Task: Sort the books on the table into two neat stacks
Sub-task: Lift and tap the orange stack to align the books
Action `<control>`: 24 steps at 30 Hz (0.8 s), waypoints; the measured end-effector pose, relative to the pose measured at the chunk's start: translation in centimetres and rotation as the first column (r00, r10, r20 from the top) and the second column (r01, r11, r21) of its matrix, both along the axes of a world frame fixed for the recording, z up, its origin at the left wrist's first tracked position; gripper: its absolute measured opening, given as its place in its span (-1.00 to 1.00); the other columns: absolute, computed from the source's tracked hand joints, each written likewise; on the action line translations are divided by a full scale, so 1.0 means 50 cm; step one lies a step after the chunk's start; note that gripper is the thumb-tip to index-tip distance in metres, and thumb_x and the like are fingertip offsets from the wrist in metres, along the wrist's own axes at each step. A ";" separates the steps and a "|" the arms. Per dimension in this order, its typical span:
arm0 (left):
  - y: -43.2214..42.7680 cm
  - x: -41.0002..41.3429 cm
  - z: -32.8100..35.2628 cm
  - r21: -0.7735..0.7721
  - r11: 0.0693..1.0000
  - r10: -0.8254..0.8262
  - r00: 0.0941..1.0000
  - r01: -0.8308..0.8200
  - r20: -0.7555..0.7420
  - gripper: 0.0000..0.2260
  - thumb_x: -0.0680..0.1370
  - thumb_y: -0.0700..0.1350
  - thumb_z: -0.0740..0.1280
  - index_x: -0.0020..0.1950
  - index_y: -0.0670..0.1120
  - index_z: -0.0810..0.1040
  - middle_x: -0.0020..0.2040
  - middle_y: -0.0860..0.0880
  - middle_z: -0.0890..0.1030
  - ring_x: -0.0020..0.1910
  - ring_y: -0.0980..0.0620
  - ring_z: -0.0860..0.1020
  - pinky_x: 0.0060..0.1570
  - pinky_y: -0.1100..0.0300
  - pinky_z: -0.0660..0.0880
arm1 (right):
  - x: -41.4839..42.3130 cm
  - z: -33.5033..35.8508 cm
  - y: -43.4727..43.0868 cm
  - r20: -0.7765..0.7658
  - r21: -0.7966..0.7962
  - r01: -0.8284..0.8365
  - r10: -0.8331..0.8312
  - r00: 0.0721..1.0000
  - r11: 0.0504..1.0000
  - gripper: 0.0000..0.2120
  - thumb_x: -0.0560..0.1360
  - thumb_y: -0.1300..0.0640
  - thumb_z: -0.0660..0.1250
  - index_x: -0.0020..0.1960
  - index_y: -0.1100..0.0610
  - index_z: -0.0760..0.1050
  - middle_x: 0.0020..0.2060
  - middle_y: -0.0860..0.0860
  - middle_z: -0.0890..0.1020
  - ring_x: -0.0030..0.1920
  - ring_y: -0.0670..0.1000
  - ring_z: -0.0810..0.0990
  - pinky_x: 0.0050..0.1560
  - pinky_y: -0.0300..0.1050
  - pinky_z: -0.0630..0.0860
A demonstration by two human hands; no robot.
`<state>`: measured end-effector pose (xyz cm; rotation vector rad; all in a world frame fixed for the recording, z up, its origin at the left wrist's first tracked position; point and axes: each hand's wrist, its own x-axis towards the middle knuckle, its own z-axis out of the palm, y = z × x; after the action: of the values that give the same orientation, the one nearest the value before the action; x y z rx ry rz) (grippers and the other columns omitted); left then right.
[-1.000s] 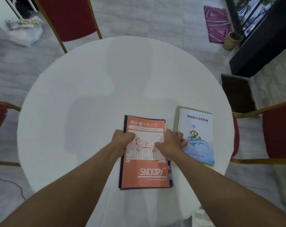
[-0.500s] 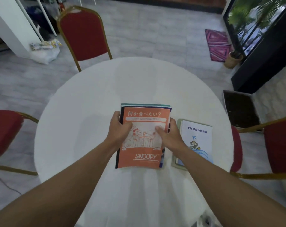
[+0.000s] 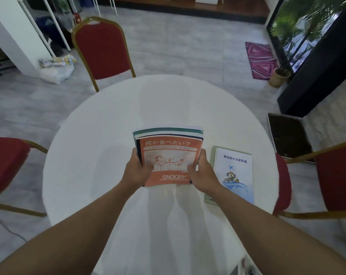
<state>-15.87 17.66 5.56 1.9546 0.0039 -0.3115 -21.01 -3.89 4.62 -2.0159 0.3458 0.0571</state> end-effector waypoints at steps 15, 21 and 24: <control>0.012 0.016 -0.018 0.083 0.996 -0.037 0.999 0.040 -0.037 -0.58 0.55 -0.30 0.26 0.33 0.07 0.36 0.18 0.07 0.56 0.16 -0.05 0.54 0.06 0.02 0.59 | -0.005 -0.018 0.003 -0.009 -0.076 0.006 -0.007 1.000 0.997 -0.69 0.60 0.23 0.22 0.17 -0.10 0.22 0.07 -0.13 0.52 0.01 -0.13 0.51 -0.20 -0.49 0.36; -0.025 0.015 -0.010 -0.155 0.987 0.026 0.987 -0.051 -0.160 -0.50 0.51 -0.46 0.21 0.34 0.00 0.36 0.23 -0.02 0.55 0.22 -0.07 0.54 0.05 -0.06 0.61 | 0.002 -0.029 0.023 -0.078 -0.021 0.051 -0.052 0.996 0.998 -0.61 0.61 0.25 0.21 0.21 -0.15 0.13 0.13 -0.11 0.49 0.00 -0.11 0.52 -0.26 -0.46 0.37; -0.029 0.016 -0.014 -0.128 0.988 0.065 0.982 -0.088 -0.176 -0.52 0.51 -0.43 0.20 0.33 -0.01 0.35 0.21 -0.02 0.56 0.17 -0.09 0.56 0.00 -0.12 0.63 | 0.004 -0.029 0.023 -0.079 -0.034 0.055 -0.058 0.995 0.998 -0.65 0.62 0.25 0.18 0.20 -0.13 0.14 0.11 -0.11 0.50 -0.08 -0.19 0.52 -0.28 -0.46 0.37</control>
<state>-15.09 16.20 4.87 1.7833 0.1661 -0.4178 -20.83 -2.71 3.16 -2.0379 0.4571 0.0977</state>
